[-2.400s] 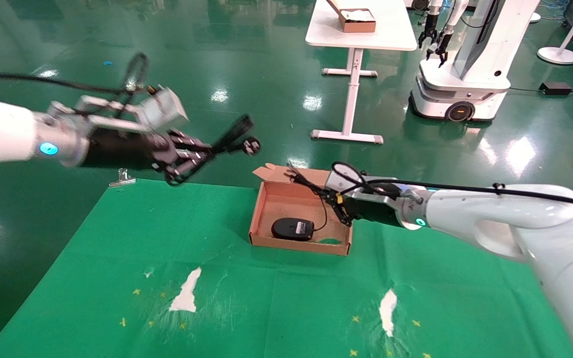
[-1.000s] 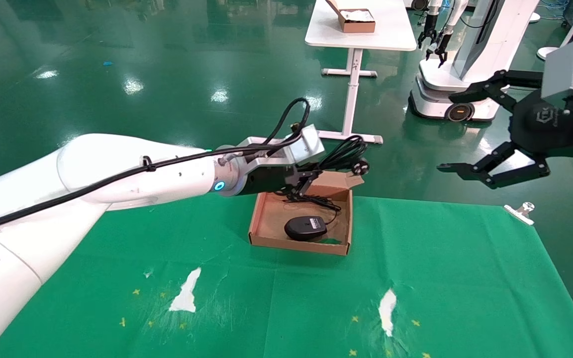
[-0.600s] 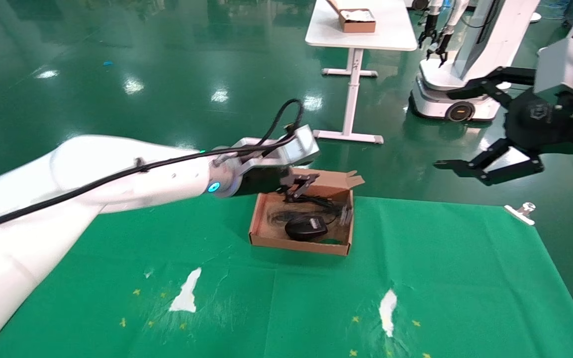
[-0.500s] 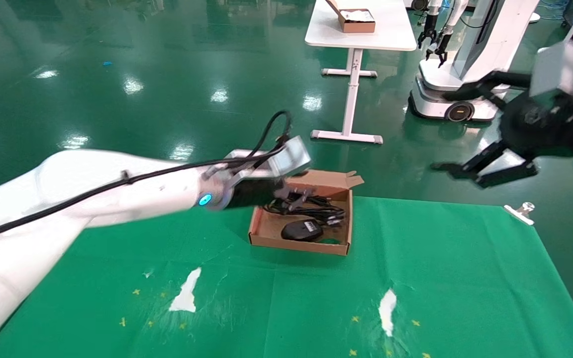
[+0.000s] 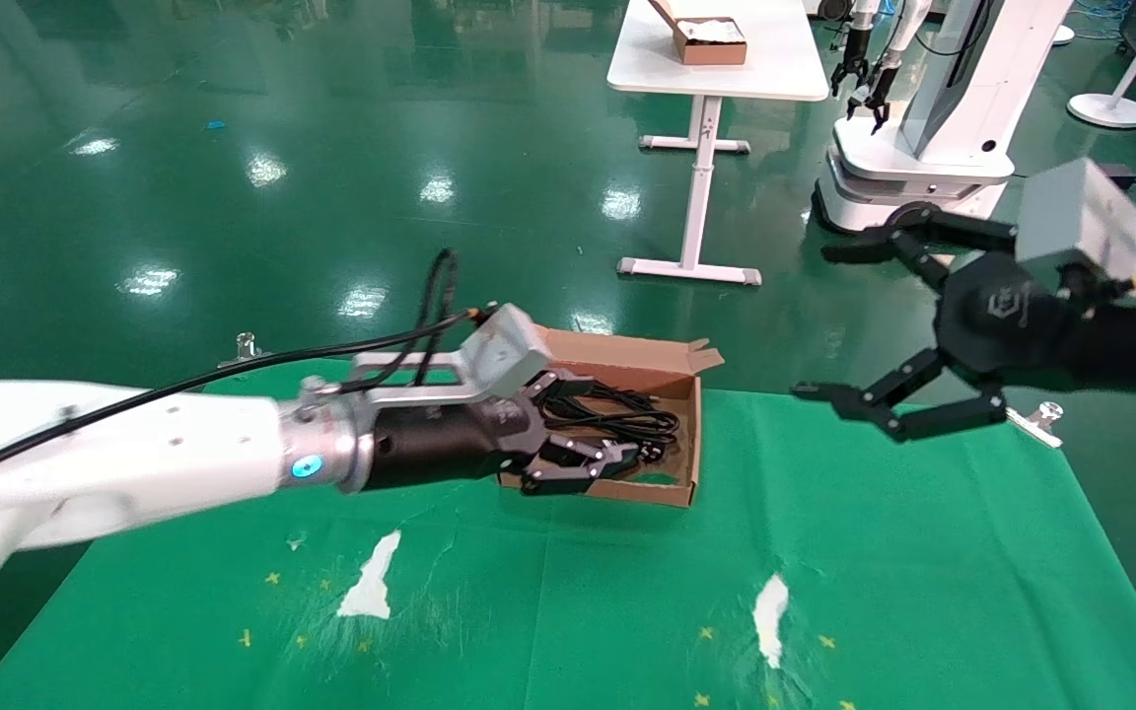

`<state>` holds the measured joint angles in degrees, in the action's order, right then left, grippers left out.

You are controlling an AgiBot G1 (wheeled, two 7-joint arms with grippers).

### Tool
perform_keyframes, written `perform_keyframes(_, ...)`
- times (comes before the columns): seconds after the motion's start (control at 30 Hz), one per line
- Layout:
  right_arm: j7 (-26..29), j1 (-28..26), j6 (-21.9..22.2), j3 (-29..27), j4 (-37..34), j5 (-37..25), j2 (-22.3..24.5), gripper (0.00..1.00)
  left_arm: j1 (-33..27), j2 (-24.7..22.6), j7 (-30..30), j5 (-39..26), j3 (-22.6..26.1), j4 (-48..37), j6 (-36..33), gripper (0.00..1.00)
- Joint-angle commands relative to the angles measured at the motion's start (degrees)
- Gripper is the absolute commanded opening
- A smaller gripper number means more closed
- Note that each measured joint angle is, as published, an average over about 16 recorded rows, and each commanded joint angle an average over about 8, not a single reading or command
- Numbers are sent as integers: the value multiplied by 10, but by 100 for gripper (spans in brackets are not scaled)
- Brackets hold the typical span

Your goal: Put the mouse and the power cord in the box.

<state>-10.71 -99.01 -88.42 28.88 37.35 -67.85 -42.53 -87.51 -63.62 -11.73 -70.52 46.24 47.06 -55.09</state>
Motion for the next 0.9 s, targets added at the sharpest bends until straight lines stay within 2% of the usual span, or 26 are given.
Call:
perform_keyframes(0.03,11,19,1,-6,18,13,4,100,14,15,1,15,-16,14,-16,100)
perform_keyframes(0.9,147,257,19,-88,249,179,52,100,186,205,7,206,-217,190,-220,100)
